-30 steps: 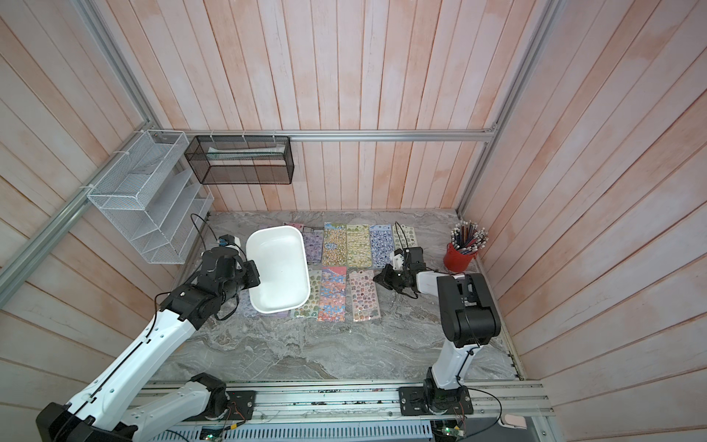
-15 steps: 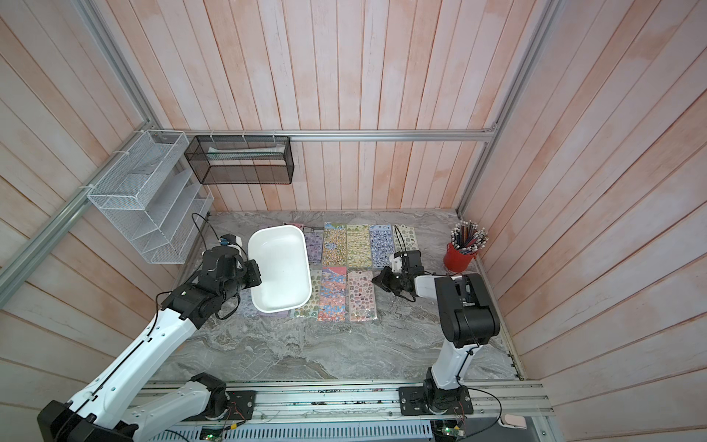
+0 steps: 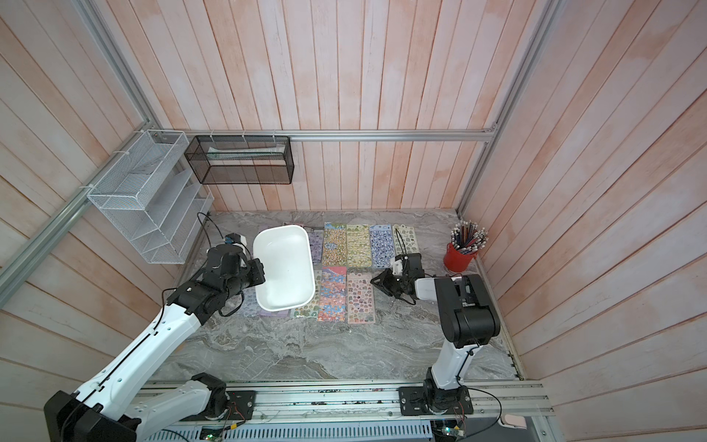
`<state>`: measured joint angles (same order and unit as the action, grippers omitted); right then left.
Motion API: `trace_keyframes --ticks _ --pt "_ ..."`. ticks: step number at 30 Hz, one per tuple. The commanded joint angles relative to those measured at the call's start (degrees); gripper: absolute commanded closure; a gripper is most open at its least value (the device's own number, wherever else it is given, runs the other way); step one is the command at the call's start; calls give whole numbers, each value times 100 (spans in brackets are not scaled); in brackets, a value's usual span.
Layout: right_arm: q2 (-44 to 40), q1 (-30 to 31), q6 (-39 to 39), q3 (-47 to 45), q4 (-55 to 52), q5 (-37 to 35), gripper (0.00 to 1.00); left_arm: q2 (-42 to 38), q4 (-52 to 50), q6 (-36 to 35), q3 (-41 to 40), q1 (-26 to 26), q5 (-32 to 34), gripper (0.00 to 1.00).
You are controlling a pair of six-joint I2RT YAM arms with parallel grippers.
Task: Take the stickers out of the storage box
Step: Place the sticker at the center of the board, then place the storage box at the center of the board.
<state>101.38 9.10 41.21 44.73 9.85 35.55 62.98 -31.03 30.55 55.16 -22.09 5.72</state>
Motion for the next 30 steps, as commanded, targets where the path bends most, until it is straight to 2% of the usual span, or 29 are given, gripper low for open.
trace_keyframes --ticks 1,5,10,14,20,26,30 --pt "-375 -106 -241 260 -369 -20 64 63 270 225 112 -11 -246 100" --pt "-963 -315 -604 558 -970 -10 54 326 475 418 153 -450 -123 100" --pt "-2252 -804 -871 818 -1590 -74 41 1173 924 801 414 -1174 17 100" --pt "-3181 -1041 -904 994 -1982 -191 40 2033 1234 969 945 -1695 131 100" --pt "-4372 -1157 -855 1203 -2274 -617 38 3674 1430 1114 2211 -2416 -6 100" --pt "-4806 -1176 -992 1556 -2755 -1085 38 5121 1267 1353 3545 -2830 -106 100" --pt "-4925 -1180 -891 1386 -2548 -1199 38 5907 1140 1707 4245 -2992 -133 100"
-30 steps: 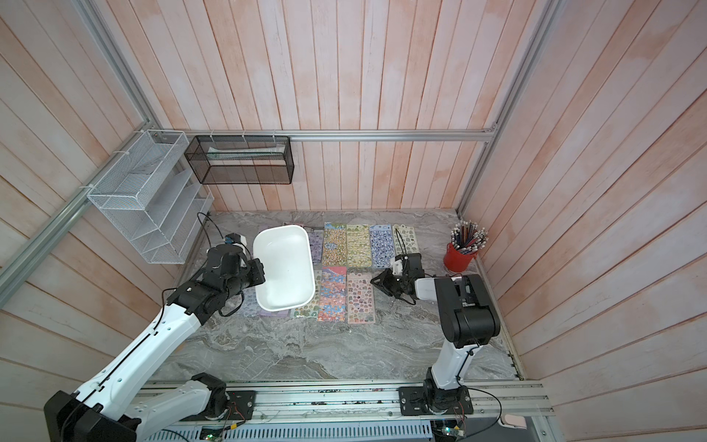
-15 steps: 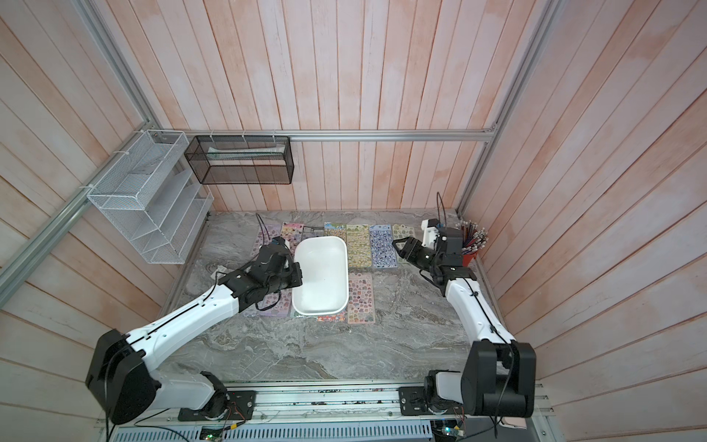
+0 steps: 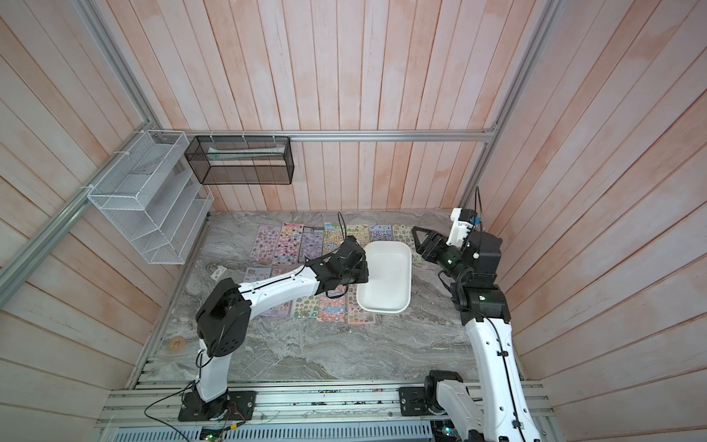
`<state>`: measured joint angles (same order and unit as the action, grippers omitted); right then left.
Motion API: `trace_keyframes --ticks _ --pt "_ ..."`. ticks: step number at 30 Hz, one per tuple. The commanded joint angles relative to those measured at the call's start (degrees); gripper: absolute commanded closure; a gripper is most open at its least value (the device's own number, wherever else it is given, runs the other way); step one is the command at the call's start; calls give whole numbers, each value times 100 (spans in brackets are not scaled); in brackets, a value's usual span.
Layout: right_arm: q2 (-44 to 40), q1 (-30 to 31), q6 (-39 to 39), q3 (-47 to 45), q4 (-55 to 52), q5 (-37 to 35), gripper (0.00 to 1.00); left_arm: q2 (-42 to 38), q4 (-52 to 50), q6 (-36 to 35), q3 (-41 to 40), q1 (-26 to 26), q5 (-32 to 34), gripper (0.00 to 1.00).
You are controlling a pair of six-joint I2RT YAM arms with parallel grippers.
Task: Take the stickers out of the storage box
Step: Place the storage box at the center of the board.
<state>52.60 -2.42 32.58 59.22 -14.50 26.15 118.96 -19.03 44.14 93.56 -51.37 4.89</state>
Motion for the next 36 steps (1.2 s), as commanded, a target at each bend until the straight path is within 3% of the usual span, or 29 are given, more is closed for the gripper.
trace_keyframes --ticks 1,8,9,19,30,36 --pt "-56 -24 -15 -128 -72 -257 38 489 -119 405 594 -106 -77 100" --pt "-65 -32 21 -450 158 -148 38 1515 -656 495 1899 -284 -114 100" --pt "-75 -31 12 -479 180 -137 38 1603 -701 532 1964 -471 -117 100" --pt "-201 -27 -62 -652 255 -126 37 1902 -712 546 1977 -548 -61 99" --pt "-222 -31 -76 -754 338 -19 25 1708 -745 259 2167 -536 202 56" --pt "-298 -31 -227 -940 596 -118 12 905 -473 -226 1891 -523 593 38"
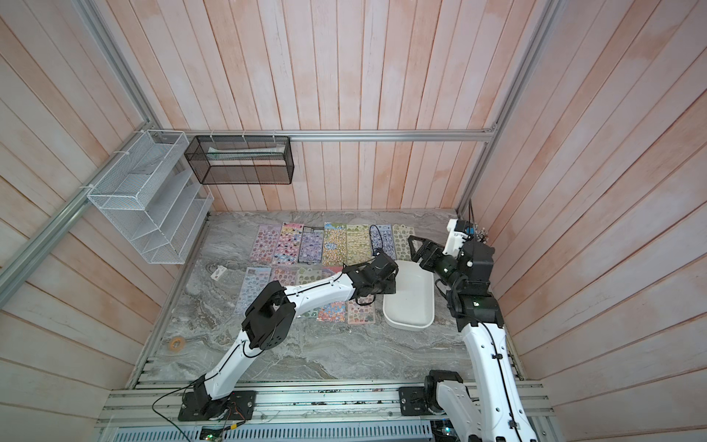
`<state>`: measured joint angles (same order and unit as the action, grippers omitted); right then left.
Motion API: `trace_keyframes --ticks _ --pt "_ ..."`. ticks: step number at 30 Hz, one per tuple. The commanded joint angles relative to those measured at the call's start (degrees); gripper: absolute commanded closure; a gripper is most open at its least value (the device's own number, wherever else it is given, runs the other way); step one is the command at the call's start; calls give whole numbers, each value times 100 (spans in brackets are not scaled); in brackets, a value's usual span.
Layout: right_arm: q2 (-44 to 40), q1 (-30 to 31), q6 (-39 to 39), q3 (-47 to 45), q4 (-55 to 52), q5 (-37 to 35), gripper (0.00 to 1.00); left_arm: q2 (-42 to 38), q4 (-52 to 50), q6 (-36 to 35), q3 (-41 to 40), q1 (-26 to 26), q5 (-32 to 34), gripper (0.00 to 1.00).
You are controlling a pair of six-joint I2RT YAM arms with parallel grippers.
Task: Take the stickers out of the storage box
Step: Place the storage box at the center of the board.
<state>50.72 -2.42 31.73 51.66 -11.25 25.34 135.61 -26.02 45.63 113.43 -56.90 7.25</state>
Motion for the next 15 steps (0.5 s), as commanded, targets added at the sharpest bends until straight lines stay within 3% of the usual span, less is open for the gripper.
trace_keyframes --ticks 1,3,8,11,15 --pt "-126 -26 -161 -282 369 -198 10 -962 356 -553 -239 30 436 38" --pt "-151 -39 -238 -469 570 -486 3 -1499 567 -916 -625 46 728 34" --pt "-111 -38 -241 -1061 1364 -735 2 -3104 1303 -1640 -2083 169 1437 25" --pt "39 -24 -344 -1417 1842 -1007 2 -4175 1655 -2009 -3084 472 1904 0" --pt "130 -20 -754 -2076 2738 -1708 2 -5486 1365 -2233 -4213 1116 2302 0"
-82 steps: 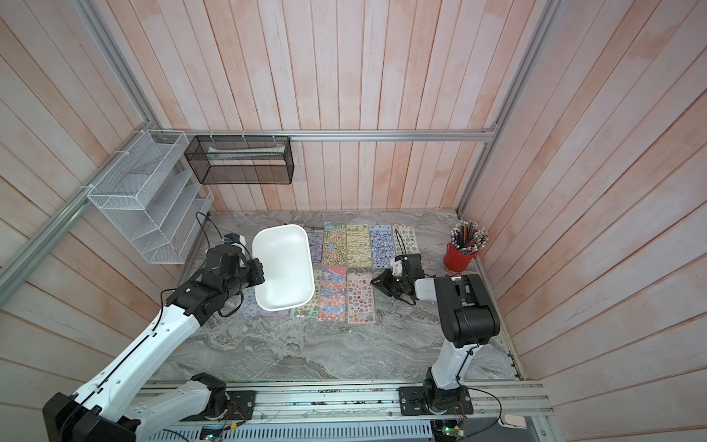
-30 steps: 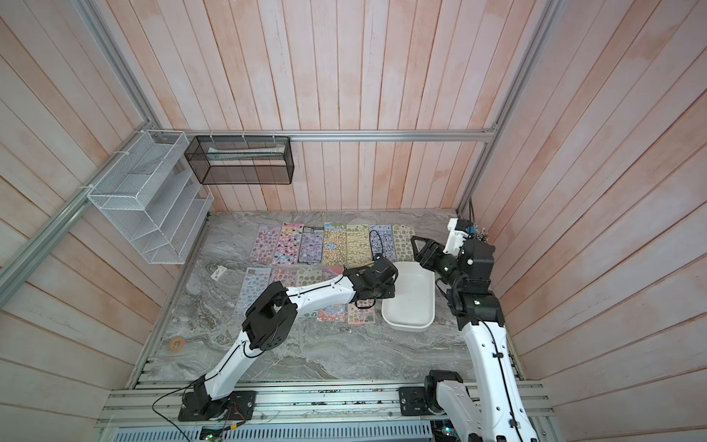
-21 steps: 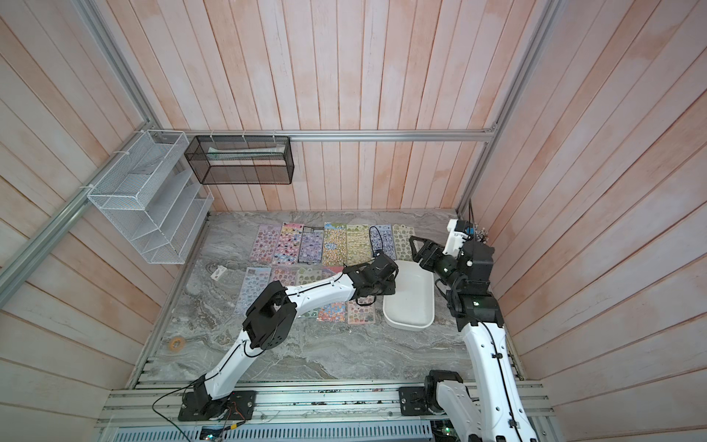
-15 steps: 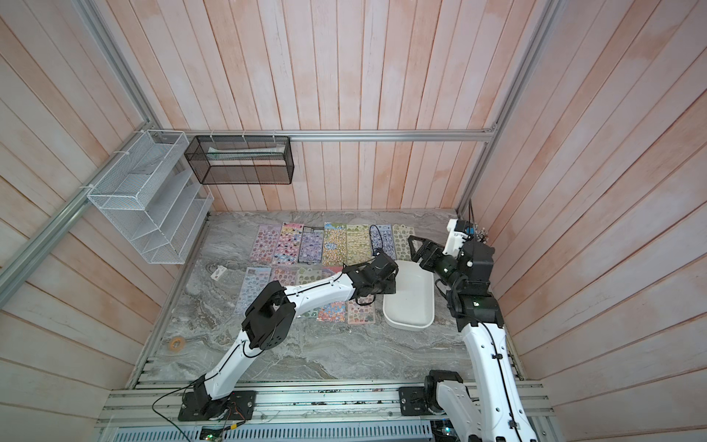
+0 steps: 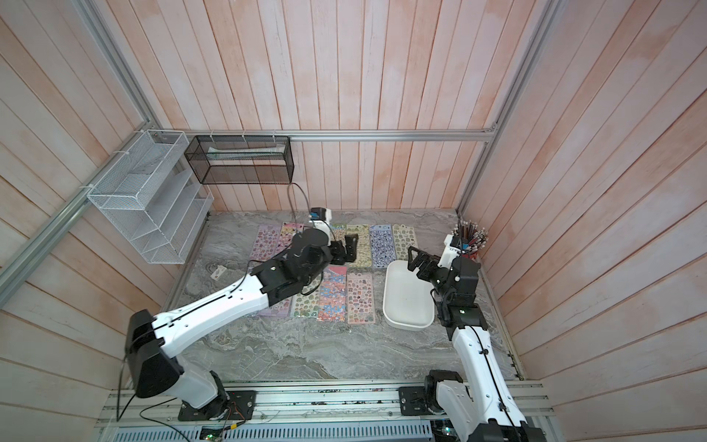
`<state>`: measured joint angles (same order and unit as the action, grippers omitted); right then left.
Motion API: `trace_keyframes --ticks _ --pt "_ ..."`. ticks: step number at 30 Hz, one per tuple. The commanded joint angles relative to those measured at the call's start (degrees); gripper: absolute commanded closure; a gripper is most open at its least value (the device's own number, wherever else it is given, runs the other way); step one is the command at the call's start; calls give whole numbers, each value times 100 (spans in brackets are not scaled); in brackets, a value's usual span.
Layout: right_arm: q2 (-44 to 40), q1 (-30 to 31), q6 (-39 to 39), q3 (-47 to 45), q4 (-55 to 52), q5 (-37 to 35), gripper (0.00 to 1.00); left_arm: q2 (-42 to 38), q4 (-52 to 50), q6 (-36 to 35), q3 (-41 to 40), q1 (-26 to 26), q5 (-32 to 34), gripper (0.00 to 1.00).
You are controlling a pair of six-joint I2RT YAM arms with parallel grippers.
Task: Take the stickers out of the storage box
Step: Place the storage box at the center of the board, then reset both arms
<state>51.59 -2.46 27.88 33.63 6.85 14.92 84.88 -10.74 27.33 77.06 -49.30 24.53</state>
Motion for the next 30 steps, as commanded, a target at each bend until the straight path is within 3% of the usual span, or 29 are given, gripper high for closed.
trace_keyframes --ticks 1,6,12,14,17,20,25,30 --pt "65 -8 -529 -445 1180 -835 2 -709 -323 -410 -819 627 616 0" --pt "460 6 -1175 -1163 2455 -1428 2 -2105 -422 -992 -2183 2002 622 0" --pt "1542 -7 -1758 -1117 3027 -1701 2 -3182 665 -1712 -3891 3854 -689 0" --pt "1885 -4 -1767 -1119 3346 -1772 2 -3262 1082 -1814 -4325 4075 -674 0" --pt "2376 -1 -1719 -1135 3728 -1848 2 -3012 1894 -2121 -4811 4141 -729 0" --pt "2671 -4 -1939 -1073 3686 -1793 2 -2316 2116 -2235 -4702 4323 -757 0" --pt "2716 -17 -2040 -1605 4616 -1877 2 -1258 2849 -2489 -4643 4563 -1254 0" --pt "2638 -13 -2298 -1638 4622 -1921 2 -417 3704 -2656 -4693 4699 -1389 0"
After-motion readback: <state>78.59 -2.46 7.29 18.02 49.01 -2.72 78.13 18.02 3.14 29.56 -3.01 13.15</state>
